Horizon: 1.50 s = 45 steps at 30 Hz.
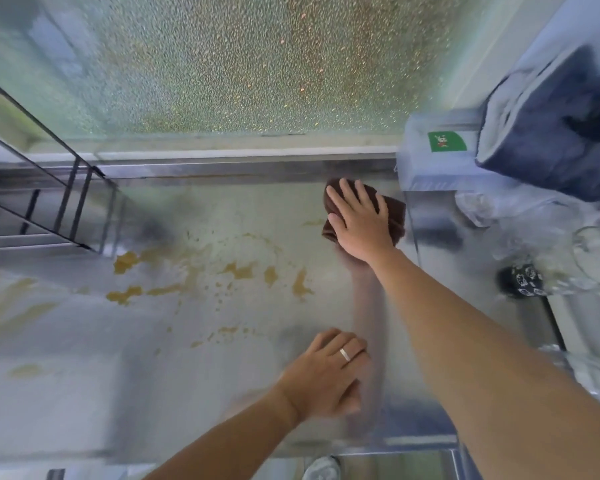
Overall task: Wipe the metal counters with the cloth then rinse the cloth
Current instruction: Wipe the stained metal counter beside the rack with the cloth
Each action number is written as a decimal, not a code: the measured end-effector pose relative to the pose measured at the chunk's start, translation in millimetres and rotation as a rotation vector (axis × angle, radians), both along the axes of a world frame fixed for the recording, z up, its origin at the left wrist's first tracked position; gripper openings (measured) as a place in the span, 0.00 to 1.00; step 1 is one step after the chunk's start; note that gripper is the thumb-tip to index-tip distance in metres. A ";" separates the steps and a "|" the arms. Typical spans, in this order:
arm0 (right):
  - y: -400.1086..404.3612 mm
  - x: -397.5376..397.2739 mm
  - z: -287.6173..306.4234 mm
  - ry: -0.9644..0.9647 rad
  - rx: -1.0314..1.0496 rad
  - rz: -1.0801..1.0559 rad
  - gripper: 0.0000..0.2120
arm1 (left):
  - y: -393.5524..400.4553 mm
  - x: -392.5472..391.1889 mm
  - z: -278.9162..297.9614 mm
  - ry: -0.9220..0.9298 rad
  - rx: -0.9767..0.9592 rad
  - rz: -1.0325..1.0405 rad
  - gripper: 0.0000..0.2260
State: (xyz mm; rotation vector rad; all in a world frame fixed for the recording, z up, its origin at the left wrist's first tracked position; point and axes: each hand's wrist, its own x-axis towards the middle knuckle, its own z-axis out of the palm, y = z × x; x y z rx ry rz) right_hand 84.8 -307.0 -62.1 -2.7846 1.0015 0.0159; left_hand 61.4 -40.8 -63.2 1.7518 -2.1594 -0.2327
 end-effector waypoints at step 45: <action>259.1 -44.3 9.7 0.043 0.000 0.059 0.27 | 127.7 75.7 9.5 -0.026 -0.003 0.464 0.16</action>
